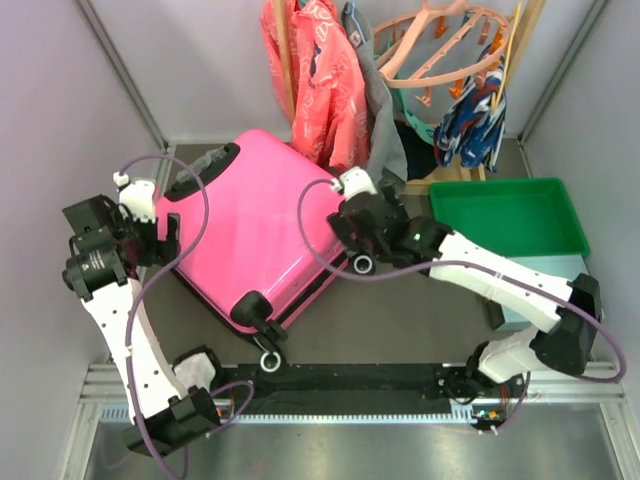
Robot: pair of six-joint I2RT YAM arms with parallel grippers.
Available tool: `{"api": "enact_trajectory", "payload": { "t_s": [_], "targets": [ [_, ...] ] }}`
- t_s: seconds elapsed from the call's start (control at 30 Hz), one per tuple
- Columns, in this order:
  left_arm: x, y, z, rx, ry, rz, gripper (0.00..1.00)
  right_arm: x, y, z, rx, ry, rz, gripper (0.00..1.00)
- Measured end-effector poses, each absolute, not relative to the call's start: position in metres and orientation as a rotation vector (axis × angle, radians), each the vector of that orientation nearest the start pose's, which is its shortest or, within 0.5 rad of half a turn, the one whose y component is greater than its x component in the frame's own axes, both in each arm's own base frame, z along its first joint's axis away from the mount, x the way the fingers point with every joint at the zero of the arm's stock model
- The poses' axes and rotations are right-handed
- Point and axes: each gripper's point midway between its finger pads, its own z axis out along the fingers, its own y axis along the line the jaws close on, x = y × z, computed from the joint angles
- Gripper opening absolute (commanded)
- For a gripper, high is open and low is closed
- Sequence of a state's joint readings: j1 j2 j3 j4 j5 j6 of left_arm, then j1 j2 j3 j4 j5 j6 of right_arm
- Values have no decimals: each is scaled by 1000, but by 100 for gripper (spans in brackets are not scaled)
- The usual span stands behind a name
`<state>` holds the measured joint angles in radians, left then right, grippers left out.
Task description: Open, take out, and arrange the luggage
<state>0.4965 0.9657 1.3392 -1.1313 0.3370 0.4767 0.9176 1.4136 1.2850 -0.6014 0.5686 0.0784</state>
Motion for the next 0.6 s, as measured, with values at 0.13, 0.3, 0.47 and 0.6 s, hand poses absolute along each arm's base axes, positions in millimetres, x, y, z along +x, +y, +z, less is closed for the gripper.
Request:
{"api": "enact_trajectory", "payload": {
  "t_s": [0.13,0.3,0.47,0.6],
  "targets": [
    [220,76,263,106,2300,105,99,239,298,285,-662,1936,49,99],
    [219,75,252,86,2321,92,99,147,367,311,-798,1871,316,99],
    [216,74,255,92,2301,109,99,83,428,259,-1006,1942,400,99],
    [215,74,257,95,2294,113,99,64,448,210,-1113,2036,333,99]
  ]
}}
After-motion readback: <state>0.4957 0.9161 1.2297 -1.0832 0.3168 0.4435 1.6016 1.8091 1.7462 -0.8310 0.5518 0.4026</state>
